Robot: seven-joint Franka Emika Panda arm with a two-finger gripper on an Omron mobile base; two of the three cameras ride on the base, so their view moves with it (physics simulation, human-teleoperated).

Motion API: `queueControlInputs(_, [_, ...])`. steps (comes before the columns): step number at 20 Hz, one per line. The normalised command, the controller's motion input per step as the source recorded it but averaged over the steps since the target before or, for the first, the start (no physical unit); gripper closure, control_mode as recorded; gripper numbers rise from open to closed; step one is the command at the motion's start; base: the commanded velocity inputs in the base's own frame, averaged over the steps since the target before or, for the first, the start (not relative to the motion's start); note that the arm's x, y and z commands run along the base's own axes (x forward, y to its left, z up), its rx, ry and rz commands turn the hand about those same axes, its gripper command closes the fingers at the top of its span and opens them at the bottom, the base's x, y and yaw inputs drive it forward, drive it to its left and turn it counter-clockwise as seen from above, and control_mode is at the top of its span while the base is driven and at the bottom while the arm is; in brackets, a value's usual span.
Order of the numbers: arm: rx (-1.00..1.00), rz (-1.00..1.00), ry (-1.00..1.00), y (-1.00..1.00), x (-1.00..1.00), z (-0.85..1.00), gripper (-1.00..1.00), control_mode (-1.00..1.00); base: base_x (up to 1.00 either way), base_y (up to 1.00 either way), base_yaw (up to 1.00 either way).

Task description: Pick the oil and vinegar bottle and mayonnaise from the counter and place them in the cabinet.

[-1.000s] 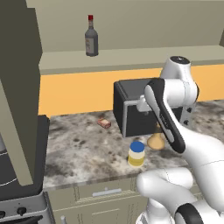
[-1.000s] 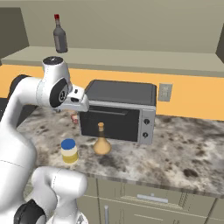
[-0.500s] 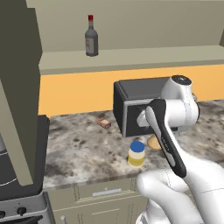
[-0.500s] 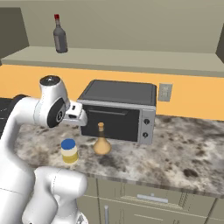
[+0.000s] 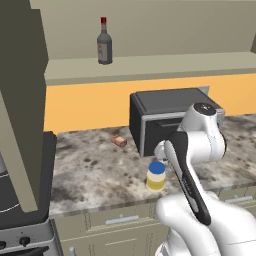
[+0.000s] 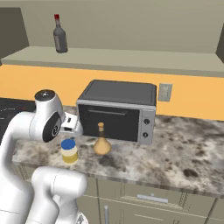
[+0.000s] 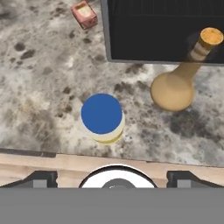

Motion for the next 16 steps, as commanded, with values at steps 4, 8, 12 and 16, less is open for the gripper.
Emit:
queueControlInputs(4, [0.0,0.0,0.0,0.14,-0.32,-0.32,-1.0,-1.0,0.0,0.0,0.0])
queueControlInputs(8, [0.0,0.0,-0.01,0.13,-0.29,-0.32,-1.0,-1.0,0.0,0.0,0.0])
queueControlInputs(12, [0.0,0.0,-0.04,0.07,-0.18,-0.31,-1.0,-1.0,0.0,0.0,0.0])
queueControlInputs(16, [0.0,0.0,-0.08,0.03,-0.04,-0.32,-1.0,-1.0,0.0,0.0,0.0])
